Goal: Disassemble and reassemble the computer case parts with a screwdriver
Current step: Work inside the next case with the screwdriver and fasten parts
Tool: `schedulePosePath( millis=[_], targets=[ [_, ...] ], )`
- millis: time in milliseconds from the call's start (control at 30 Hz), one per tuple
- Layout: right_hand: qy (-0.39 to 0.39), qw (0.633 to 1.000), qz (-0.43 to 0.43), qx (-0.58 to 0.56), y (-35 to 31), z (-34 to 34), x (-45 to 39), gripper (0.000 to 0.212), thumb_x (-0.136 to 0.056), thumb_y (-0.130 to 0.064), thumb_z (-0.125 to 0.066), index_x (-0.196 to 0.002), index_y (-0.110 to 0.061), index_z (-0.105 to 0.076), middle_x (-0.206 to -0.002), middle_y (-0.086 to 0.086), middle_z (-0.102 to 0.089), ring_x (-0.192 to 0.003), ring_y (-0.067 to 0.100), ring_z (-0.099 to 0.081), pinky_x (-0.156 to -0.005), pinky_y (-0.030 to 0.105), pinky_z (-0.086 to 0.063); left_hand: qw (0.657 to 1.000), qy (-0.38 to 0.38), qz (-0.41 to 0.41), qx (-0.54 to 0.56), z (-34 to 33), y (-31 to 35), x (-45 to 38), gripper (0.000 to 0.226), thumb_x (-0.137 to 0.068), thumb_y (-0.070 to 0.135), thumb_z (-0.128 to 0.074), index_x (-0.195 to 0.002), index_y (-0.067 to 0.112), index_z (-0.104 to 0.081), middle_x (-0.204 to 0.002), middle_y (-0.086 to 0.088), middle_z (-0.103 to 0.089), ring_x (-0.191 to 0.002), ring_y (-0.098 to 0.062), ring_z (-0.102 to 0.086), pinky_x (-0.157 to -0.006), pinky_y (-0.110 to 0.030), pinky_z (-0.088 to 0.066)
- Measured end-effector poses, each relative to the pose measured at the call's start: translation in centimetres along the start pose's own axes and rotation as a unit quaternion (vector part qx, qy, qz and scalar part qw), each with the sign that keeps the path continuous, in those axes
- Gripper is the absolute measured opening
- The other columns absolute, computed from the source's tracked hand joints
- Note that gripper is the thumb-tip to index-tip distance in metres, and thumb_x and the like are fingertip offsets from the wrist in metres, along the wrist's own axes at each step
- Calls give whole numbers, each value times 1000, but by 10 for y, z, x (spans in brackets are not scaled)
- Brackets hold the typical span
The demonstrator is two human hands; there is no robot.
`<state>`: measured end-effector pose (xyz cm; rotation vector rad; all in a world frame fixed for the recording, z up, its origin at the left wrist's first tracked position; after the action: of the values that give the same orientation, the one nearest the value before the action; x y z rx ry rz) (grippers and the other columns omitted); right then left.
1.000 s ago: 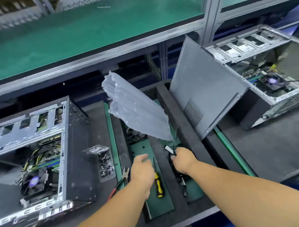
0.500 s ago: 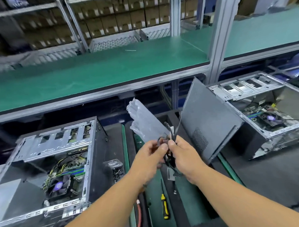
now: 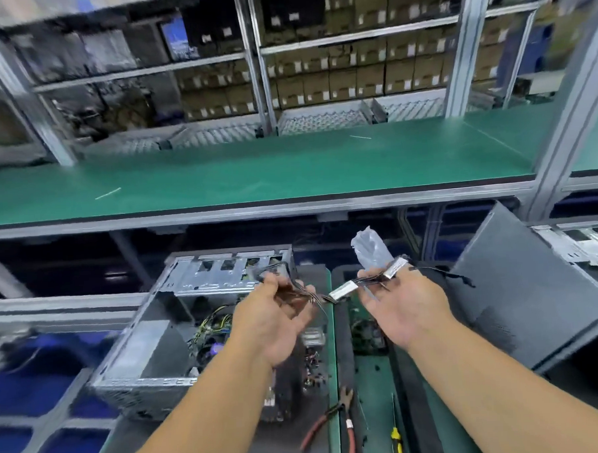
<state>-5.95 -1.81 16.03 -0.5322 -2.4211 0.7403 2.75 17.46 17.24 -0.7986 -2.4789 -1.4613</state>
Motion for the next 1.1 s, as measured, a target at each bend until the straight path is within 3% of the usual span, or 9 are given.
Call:
schedulePosePath(
  millis=[167, 300, 500, 633, 733, 800, 900, 1000, 1100],
  targets=[
    [49, 998, 31, -9, 15, -42, 5, 21, -107, -8, -43, -94, -10, -59, -66, 11, -54, -60, 28, -56, -75, 51, -58, 997, 4, 17, 72, 40, 35, -11, 31, -100, 25, -50, -71, 18, -55, -67, -2, -56, -64, -21, -54, -73, -36, -43],
    [72, 994, 66, 49, 31, -79, 6, 30, -107, -10, -35, -90, -13, -59, -55, 5, -49, -49, 23, -46, -63, 41, -56, 987, -109, 17, 116, 51, 66, -17, 18, -76, 19, -57, -58, 17, -52, -64, -3, -46, -58, -23, -51, -70, -38, -45],
    [30, 995, -2, 92, 88, -128, 0, 25, -111, -19, -39, -104, -9, -61, -61, 6, -51, -52, 23, -48, -65, 39, -49, 964, -235, 39, 117, 78, 89, -37, 47, -94, 23, -44, -133, 14, -67, -59, 3, -33, -50, -15, -38, -67, -35, -47],
    [-8, 988, -4, 157, 117, -154, -3, 26, -111, -29, -45, -108, -11, -62, -67, 4, -54, -61, 22, -54, -69, 41, -50, 982, -65, -18, -177, 120, 104, -57, 52, -84, 37, -56, -127, 9, -64, -74, -6, -57, -60, -22, -56, -66, -36, -45],
    [-4, 968, 58, 242, 129, -171, -5, 20, -109, -21, -49, -111, -9, -65, -67, 5, -54, -63, 21, -54, -68, 41, -52, 887, 171, -243, -354, 146, 151, -49, 43, -82, 48, -59, -118, 27, -50, -99, 8, -54, -86, -15, -56, -76, -39, -48],
    [-21, 937, 106, 333, 137, -186, -4, 23, -109, -18, -48, -104, -10, -69, -71, 9, -58, -70, 26, -58, -74, 45, -54, 830, 98, -385, -391, 123, 167, -42, 45, -81, 56, -56, -120, 36, -48, -108, 15, -50, -102, -11, -52, -88, -33, -45],
    [-39, 871, 158, 464, 152, -199, 0, 26, -106, -16, -45, -99, -11, -69, -85, 6, -71, -82, 23, -67, -76, 39, -58, 833, -104, -331, -432, 82, 148, -55, 51, -84, 64, -56, -128, 39, -58, -115, 17, -49, -110, -2, -55, -96, -28, -47],
    [-41, 870, 150, 467, 164, -195, -5, 27, -107, -10, -42, -98, -8, -67, -73, -9, -67, -64, 0, -60, -54, 11, -45, 813, -105, -321, -475, 74, 145, -68, 59, -82, 62, -62, -137, 41, -57, -118, 13, -47, -117, -8, -52, -100, -33, -47],
    [-55, 811, 147, 564, 177, -194, -5, 30, -112, -16, -35, -98, -12, -61, -75, -2, -63, -72, 7, -58, -54, 12, -45, 816, -148, -336, -447, 64, 148, -69, 46, -82, 62, -60, -125, 45, -65, -109, 21, -60, -107, 5, -55, -85, -14, -43]
  ],
)
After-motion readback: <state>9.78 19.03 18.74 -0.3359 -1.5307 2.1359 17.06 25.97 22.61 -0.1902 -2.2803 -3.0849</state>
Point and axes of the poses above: each hand's wrist, its own x-axis away from the middle knuckle, its own z-axis out of the back of the hand, y = z × x, the point moved 8 cm from there along -x, towards the middle knuckle
